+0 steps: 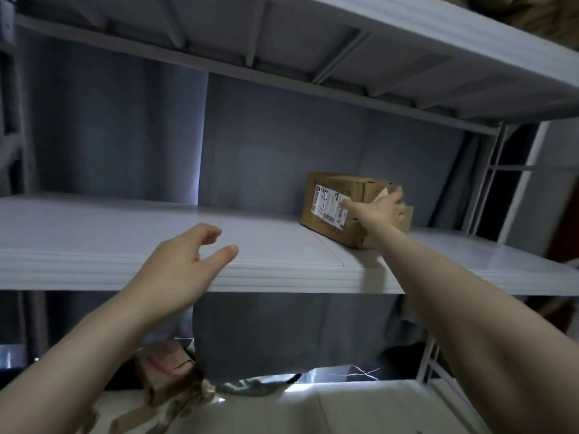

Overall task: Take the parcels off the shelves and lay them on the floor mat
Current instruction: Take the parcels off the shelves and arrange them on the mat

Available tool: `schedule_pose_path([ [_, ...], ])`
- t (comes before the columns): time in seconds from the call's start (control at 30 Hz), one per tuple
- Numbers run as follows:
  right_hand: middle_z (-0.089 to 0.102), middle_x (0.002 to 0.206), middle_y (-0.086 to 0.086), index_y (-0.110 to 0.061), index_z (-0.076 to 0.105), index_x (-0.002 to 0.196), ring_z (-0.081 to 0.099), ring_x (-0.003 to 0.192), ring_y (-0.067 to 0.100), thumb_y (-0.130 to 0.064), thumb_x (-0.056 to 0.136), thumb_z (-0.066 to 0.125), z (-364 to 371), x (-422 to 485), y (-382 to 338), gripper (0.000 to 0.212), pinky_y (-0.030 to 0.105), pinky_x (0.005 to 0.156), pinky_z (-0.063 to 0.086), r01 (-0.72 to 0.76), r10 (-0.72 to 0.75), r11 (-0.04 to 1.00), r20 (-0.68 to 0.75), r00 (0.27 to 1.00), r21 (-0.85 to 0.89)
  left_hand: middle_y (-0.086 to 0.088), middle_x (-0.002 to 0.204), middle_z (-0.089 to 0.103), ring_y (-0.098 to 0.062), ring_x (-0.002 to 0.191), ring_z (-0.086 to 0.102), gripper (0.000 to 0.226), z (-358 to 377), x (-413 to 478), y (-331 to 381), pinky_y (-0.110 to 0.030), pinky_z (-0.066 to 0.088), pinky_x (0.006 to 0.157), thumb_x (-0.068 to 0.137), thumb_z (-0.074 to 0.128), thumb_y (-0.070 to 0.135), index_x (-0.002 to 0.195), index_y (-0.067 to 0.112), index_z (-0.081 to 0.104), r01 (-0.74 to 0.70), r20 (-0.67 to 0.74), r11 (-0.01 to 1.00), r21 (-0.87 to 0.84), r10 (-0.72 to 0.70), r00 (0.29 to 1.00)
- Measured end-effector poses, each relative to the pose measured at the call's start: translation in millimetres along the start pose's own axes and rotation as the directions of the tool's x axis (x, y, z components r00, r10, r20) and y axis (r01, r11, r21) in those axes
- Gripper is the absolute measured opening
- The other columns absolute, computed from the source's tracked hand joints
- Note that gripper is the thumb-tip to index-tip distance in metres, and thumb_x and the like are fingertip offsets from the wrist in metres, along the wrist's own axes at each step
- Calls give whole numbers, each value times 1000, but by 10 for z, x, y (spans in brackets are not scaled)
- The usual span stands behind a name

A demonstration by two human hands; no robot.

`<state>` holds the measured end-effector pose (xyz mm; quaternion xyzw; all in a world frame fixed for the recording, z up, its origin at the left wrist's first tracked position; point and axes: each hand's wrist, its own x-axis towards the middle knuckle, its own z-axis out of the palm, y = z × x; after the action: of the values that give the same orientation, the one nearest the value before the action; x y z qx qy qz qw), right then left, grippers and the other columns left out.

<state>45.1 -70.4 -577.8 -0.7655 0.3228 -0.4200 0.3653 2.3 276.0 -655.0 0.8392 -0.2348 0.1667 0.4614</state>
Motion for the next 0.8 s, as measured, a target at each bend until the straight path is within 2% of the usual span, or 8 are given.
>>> schedule_pose_path([
  [0.07,26,159,17,-18,-5,158,26,146,38,-50,60,91,52,125,105,140,54,118,24,-68,63,996,78,995,64,0,140,55,-16,124,52,57,7,33,-150,-28,35,95,91,55,52,139,21,50,94,65,994,63,-98,993],
  [0.13,29,158,17,-19,-4,158,29,145,38,-53,59,90,143,179,181,141,55,117,26,-98,96,995,67,993,23,-3,146,50,-20,134,44,65,-7,38,-299,-31,34,103,92,51,54,144,16,45,132,101,974,185,-152,983],
  [0.23,37,153,15,-17,10,155,35,141,37,-61,54,88,320,144,200,135,55,114,31,-107,107,993,0,994,-50,1,151,43,-20,140,35,71,-43,52,-404,-40,32,113,91,45,60,148,18,38,96,107,936,340,-140,984],
  [0.37,42,147,14,-14,27,144,39,135,36,-68,48,85,608,-75,13,124,53,109,35,-95,95,995,-11,995,-8,6,152,42,-20,140,34,72,-111,121,-421,-40,31,114,91,42,62,151,22,34,48,150,913,404,-118,982],
  [0.53,45,143,10,-15,31,141,43,132,33,-70,42,84,1012,-650,-384,125,53,107,39,-32,9,988,151,988,149,4,155,40,-15,142,35,71,-258,150,-496,-32,25,118,94,48,54,153,19,31,37,200,957,287,-98,975],
  [0.63,50,137,4,-20,32,139,48,127,29,-72,32,80,1182,-1156,-661,129,51,101,47,5,-86,963,290,953,269,2,155,40,-10,140,37,69,-367,55,-542,-27,25,116,95,52,50,153,18,32,85,208,988,128,-110,972],
  [0.7,54,131,-2,-22,35,136,53,122,24,-71,29,81,1251,-1541,-831,126,48,96,52,13,-164,926,371,914,377,3,152,43,-6,134,41,65,-496,-81,-597,-20,28,107,95,53,48,150,19,37,135,154,991,22,-136,979],
  [0.8,60,124,-10,-26,42,133,59,116,17,-69,33,84,1284,-2189,-1017,117,43,96,53,38,-295,863,441,848,505,6,146,46,-2,119,41,64,-828,-365,-770,-20,29,97,95,50,51,148,18,39,220,0,975,-26,-220,975],
])
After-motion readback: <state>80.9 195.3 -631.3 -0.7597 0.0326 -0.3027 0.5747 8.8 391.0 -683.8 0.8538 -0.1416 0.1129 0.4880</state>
